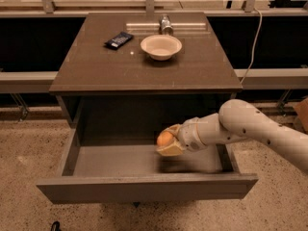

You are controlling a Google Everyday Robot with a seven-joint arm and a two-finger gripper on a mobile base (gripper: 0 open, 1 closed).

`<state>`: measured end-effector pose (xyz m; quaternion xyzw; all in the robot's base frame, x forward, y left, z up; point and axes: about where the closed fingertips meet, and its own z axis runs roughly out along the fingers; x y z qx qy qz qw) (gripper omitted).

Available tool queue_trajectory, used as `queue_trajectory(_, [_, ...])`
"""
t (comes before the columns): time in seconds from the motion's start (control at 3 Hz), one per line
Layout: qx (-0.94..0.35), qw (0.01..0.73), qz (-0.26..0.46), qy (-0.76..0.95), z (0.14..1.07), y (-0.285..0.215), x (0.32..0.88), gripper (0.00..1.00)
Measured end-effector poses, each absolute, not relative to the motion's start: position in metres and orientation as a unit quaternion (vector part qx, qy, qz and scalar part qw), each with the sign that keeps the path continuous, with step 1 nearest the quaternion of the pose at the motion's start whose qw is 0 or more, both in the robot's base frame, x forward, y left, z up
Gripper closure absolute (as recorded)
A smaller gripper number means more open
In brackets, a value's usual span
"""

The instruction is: Place orange into top drawer

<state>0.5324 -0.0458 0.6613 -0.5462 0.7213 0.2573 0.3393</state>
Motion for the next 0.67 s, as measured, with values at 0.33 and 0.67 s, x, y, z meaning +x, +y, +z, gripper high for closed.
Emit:
queue_trajectory(0.33, [-0.557,0.347,0.253,0.711,0.645,-0.035,0.552,0.26])
queue_trajectory(0.67, [-0.573,0.355,0.257,0.692,0.633,-0.019,0.566,0.03])
